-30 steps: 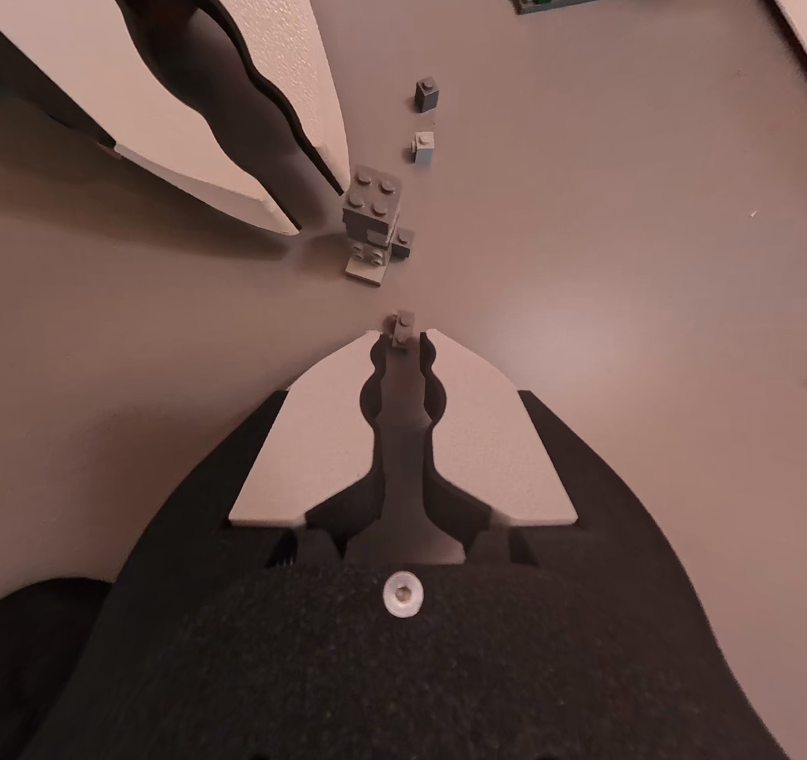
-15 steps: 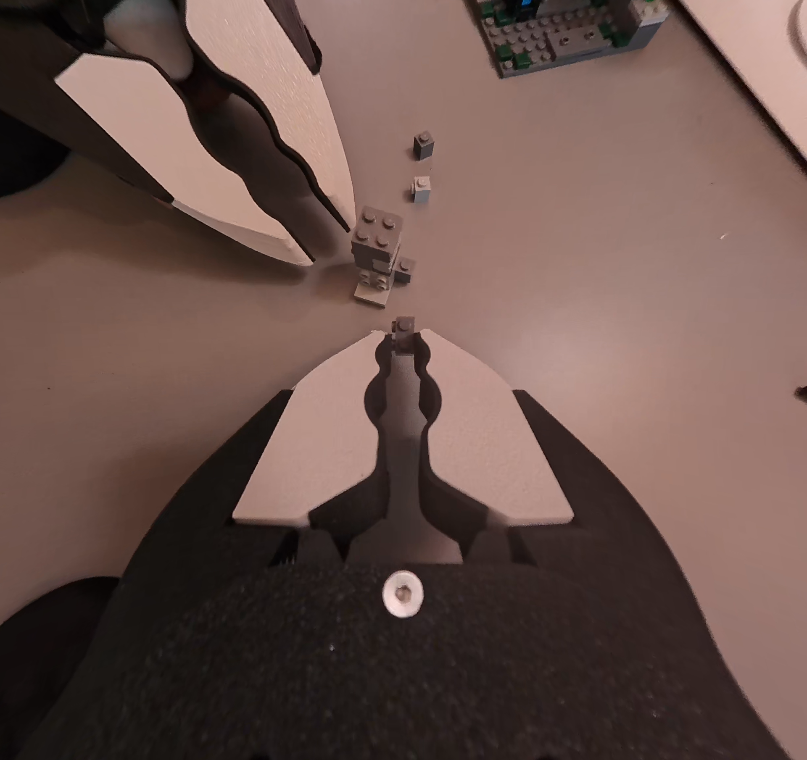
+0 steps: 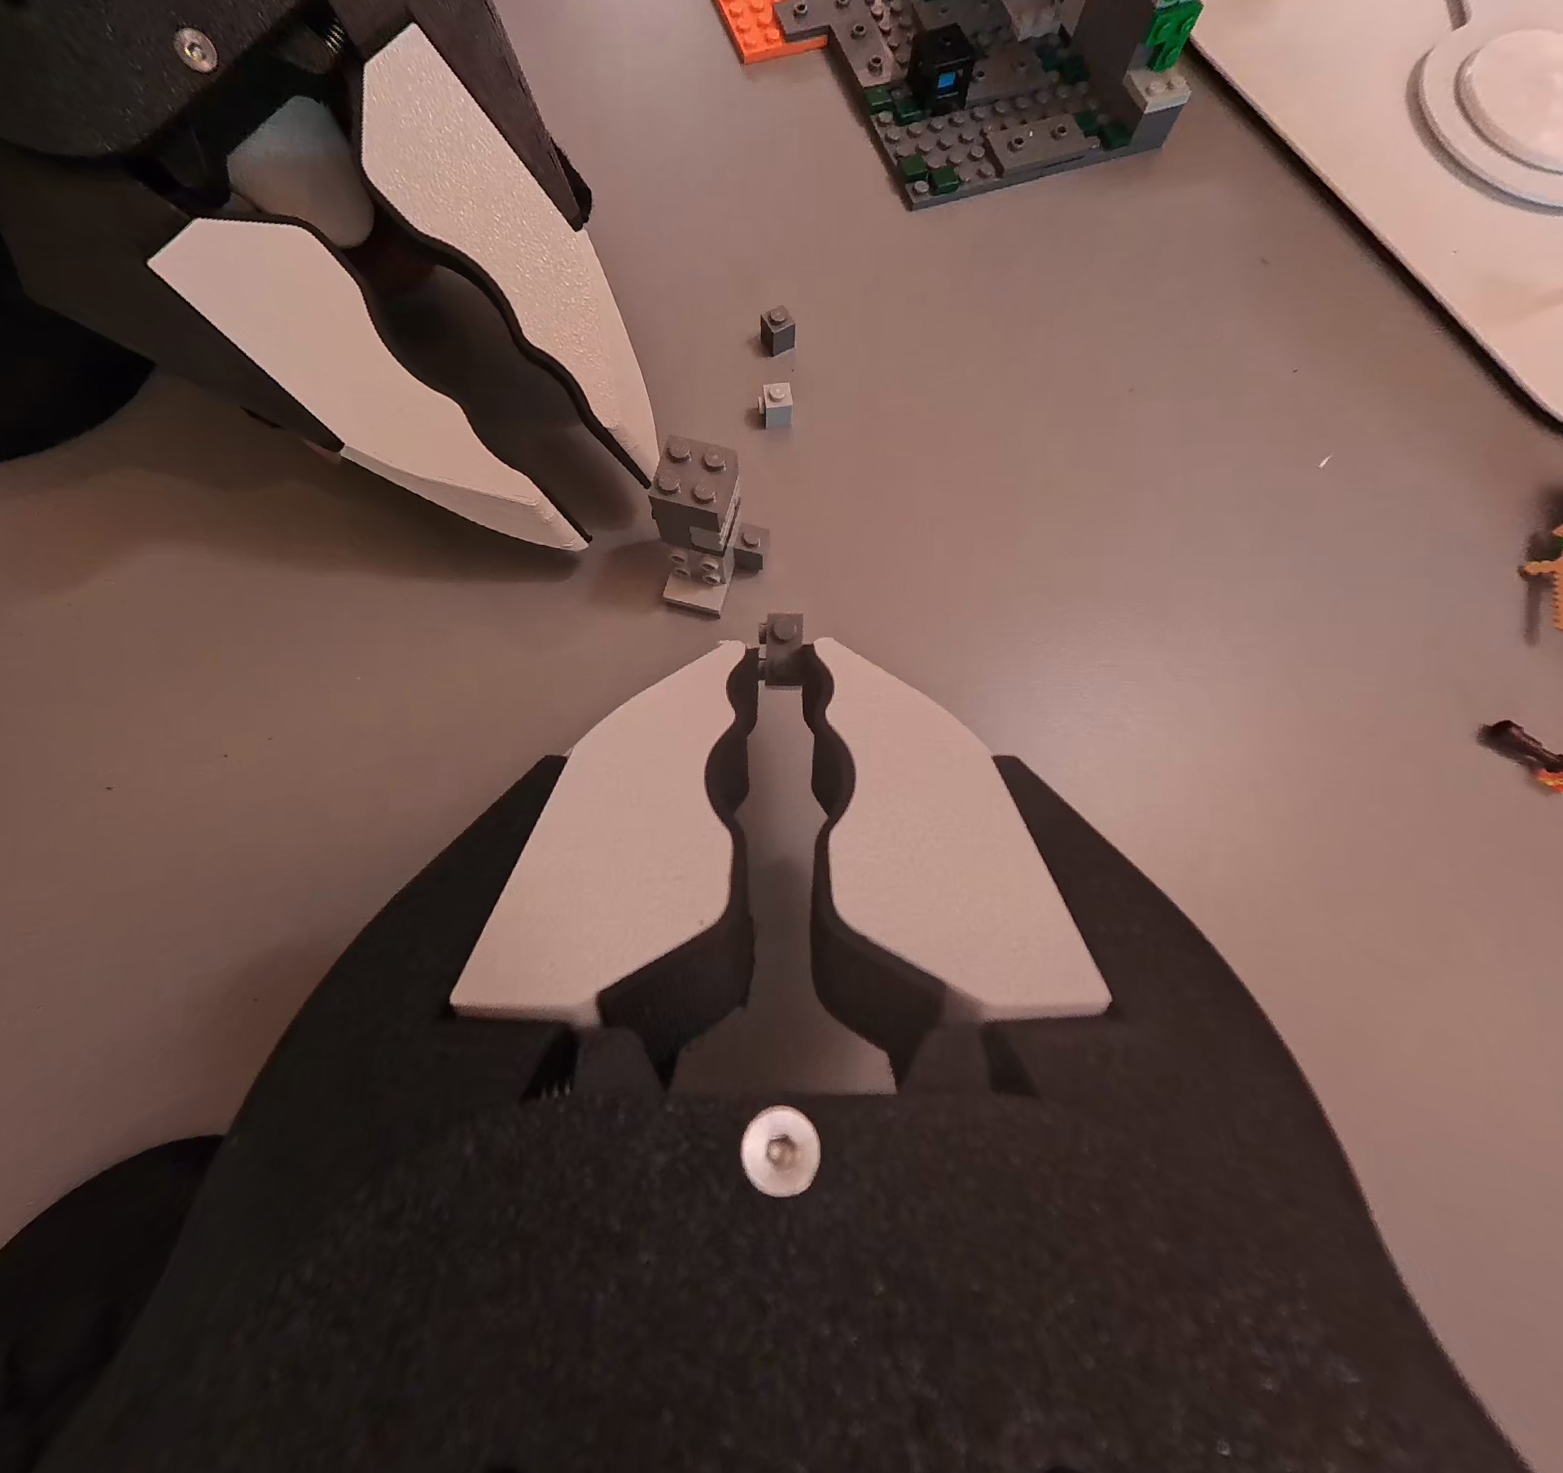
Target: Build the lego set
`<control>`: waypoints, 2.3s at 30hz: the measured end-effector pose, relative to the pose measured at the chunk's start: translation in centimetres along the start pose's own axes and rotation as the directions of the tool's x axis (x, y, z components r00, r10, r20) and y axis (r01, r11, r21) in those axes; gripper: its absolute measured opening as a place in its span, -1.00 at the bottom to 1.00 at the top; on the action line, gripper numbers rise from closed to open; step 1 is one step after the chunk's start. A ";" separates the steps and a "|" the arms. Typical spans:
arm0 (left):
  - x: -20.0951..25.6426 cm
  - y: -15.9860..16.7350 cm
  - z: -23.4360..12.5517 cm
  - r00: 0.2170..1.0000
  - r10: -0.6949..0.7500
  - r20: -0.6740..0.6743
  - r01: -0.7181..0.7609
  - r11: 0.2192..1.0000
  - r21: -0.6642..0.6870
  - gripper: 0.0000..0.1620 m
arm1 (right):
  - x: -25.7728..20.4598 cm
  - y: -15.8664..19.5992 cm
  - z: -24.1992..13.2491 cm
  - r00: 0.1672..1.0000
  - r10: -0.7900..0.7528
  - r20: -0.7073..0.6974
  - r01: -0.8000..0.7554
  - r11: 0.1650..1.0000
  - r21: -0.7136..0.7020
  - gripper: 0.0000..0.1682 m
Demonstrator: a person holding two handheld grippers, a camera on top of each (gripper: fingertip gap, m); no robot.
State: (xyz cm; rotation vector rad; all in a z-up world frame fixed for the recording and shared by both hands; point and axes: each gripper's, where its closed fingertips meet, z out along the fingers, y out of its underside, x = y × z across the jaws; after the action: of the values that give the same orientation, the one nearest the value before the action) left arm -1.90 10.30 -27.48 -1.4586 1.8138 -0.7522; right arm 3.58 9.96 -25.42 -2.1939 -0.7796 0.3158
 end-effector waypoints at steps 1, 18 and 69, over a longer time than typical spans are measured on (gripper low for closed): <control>0.0 0.0 0.0 1.000 0.000 0.001 0.000 1.000 0.000 -0.76 | 0.0 0.0 0.0 1.000 0.001 -0.001 -0.001 1.000 0.002 -0.89; -1.0 0.1 0.4 0.997 -0.020 0.073 0.021 1.000 -0.014 -0.74 | -1.9 -4.5 0.1 0.998 0.054 0.014 -0.053 0.996 -0.077 -0.90; -1.7 -1.9 1.8 0.989 -0.065 0.131 0.062 0.998 0.027 -0.69 | -2.4 -3.7 1.6 0.988 0.128 -0.083 -0.139 0.979 -0.147 -0.81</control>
State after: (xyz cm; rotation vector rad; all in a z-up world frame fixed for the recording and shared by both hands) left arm 0.88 11.58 -26.82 -1.5205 1.6613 -0.6885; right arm -0.64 11.32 -23.80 -2.3942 -0.6354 0.2475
